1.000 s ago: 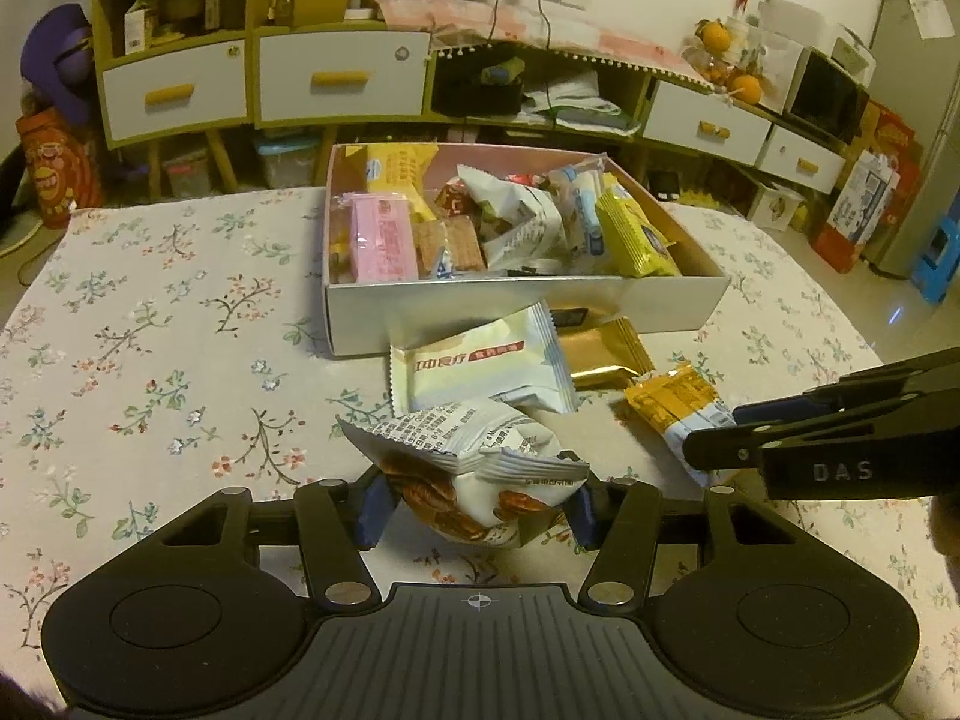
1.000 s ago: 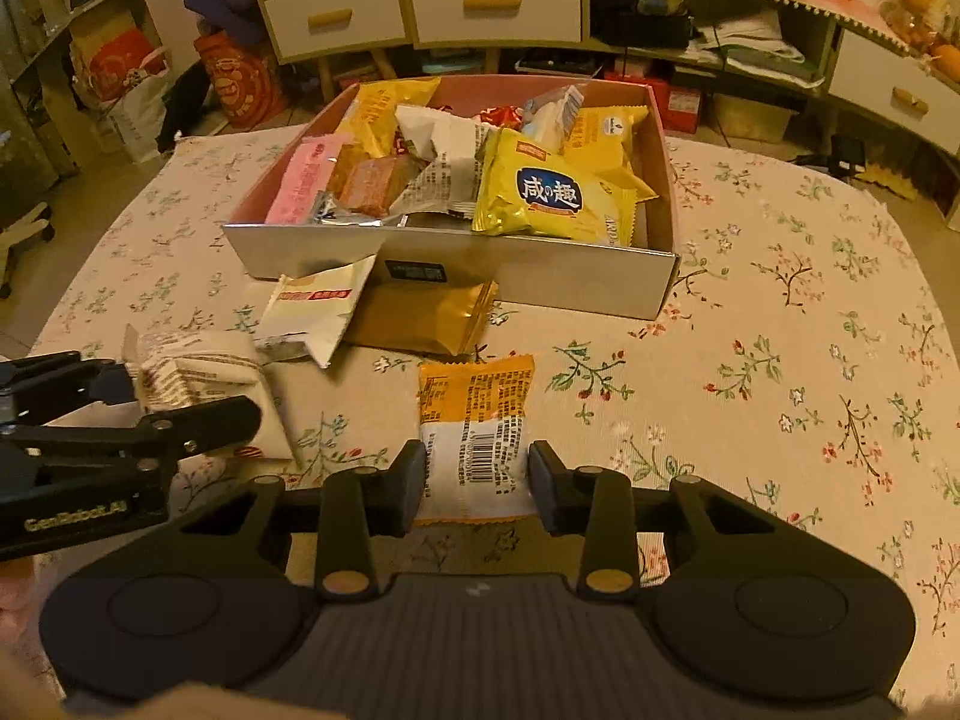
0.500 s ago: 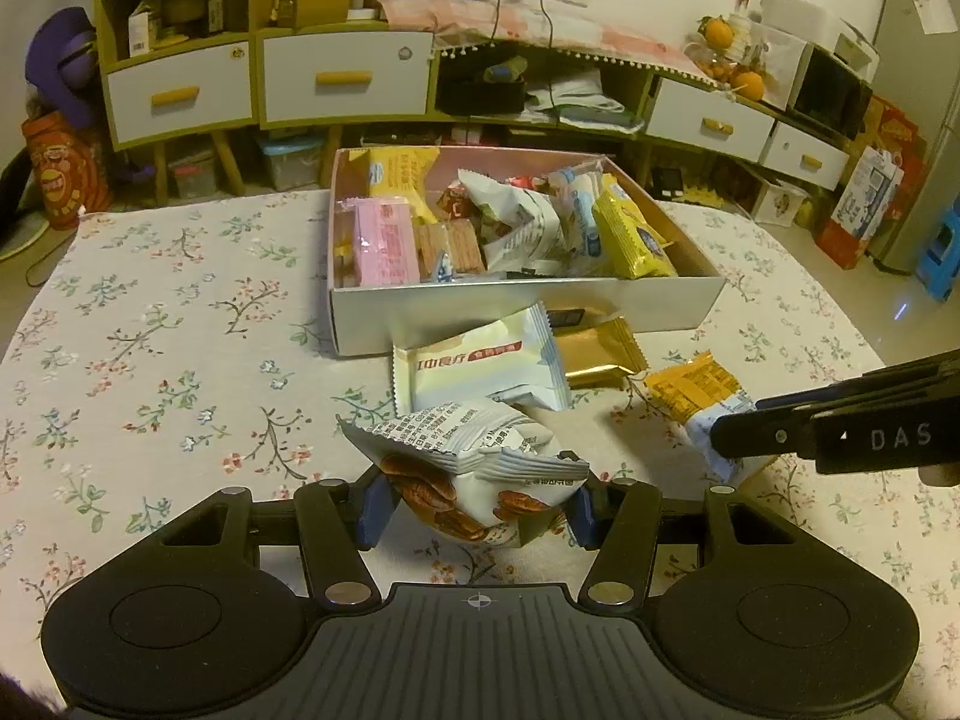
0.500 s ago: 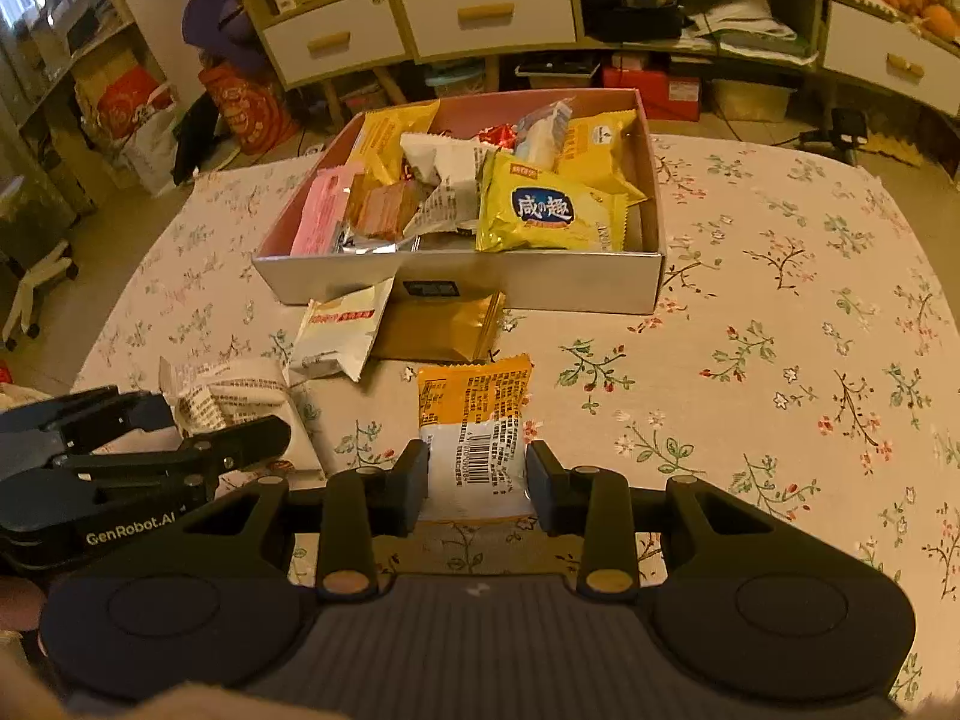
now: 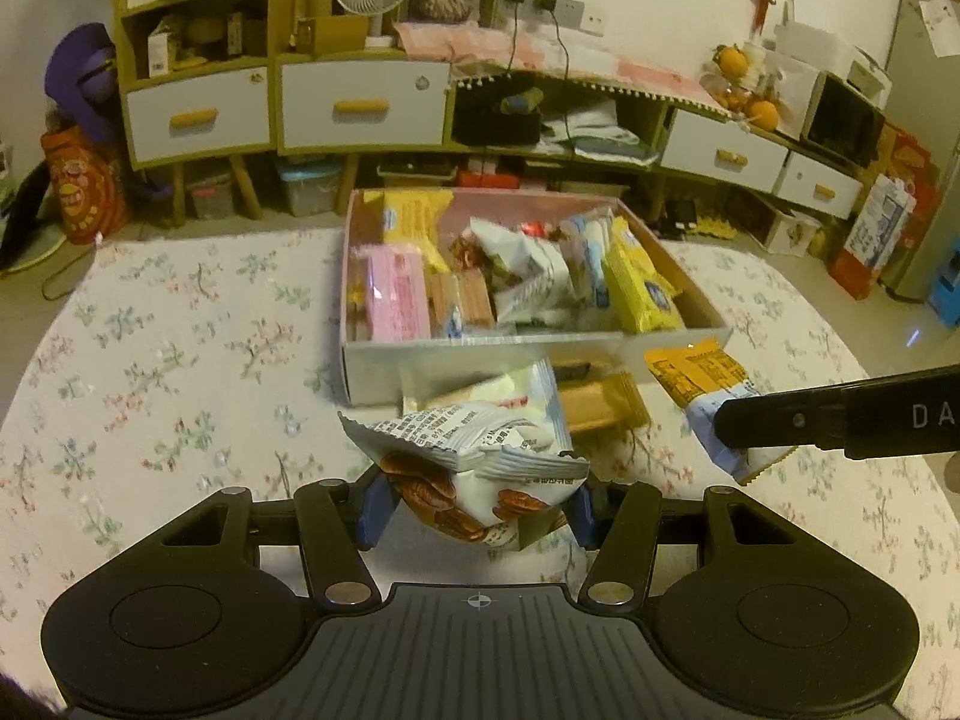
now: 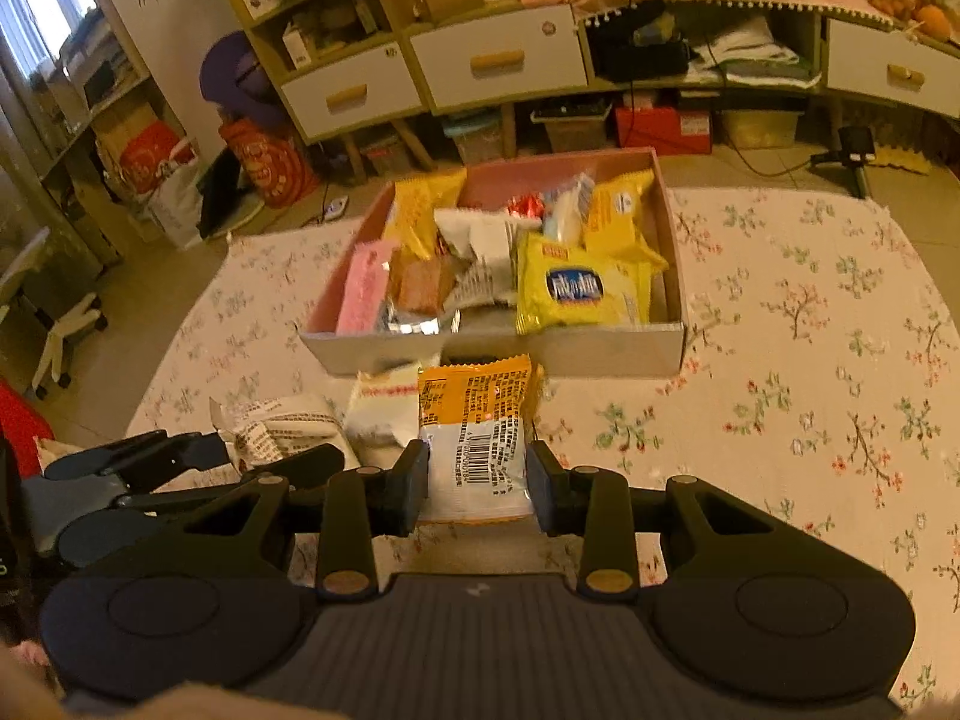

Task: Organize snacks
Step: 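Carry the bread packet and orange-and-white packet over the box and lower them inside, then open both grippers to release the packets in the box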

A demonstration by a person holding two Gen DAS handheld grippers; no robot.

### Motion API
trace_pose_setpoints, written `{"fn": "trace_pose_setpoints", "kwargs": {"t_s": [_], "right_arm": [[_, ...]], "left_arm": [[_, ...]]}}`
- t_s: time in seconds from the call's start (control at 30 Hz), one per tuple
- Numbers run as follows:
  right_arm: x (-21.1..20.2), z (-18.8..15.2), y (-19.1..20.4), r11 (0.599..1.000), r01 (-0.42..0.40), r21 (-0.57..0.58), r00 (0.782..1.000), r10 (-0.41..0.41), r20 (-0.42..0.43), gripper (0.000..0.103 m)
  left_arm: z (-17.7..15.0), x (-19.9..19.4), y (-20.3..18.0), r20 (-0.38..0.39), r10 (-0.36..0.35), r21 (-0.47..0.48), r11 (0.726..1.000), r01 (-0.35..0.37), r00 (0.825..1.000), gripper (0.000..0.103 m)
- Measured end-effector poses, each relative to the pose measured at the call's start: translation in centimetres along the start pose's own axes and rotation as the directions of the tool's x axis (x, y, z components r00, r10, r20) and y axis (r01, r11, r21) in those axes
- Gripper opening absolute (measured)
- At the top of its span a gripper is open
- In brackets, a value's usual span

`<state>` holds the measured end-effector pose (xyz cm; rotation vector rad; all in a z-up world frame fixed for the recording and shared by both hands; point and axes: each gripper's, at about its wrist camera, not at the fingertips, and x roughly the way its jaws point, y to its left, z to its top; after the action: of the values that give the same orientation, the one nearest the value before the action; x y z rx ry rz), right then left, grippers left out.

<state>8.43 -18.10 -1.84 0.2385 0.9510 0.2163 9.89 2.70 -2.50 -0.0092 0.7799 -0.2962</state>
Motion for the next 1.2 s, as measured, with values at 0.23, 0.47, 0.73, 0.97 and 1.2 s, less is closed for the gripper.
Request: {"fn": "trace_pose_setpoints", "kwargs": {"t_s": [0.23,0.47,0.73,0.97,1.2], "right_arm": [[0.7,2.1,0.6,1.0,-0.007,0.007,0.999,0.007,0.049,0.032],[2.1,4.6,0.3,1.0,0.008,0.004,0.996,-0.008,0.092,0.032],[4.7,7.8,-0.6,0.999,0.032,0.004,0.994,-0.033,0.109,0.032],[7.4,9.4,-0.2,0.995,0.092,-0.037,0.991,-0.088,0.097,0.032],[8.6,10.2,-0.6,0.994,0.108,-0.02,0.99,-0.106,0.094,0.033]], "left_arm": [[2.6,0.2,0.5,0.046,0.032,-0.013,0.999,-0.031,0.998,0.054],[4.9,2.2,0.1,0.069,0.063,0.057,0.996,-0.067,0.996,0.054],[6.7,4.6,0.0,0.073,0.037,0.072,0.997,-0.043,0.997,0.054],[6.9,6.5,-1.0,0.081,-0.035,0.147,0.989,0.023,0.996,0.054],[7.2,8.4,-1.5,0.079,-0.054,0.164,0.986,0.04,0.995,0.049]]}}
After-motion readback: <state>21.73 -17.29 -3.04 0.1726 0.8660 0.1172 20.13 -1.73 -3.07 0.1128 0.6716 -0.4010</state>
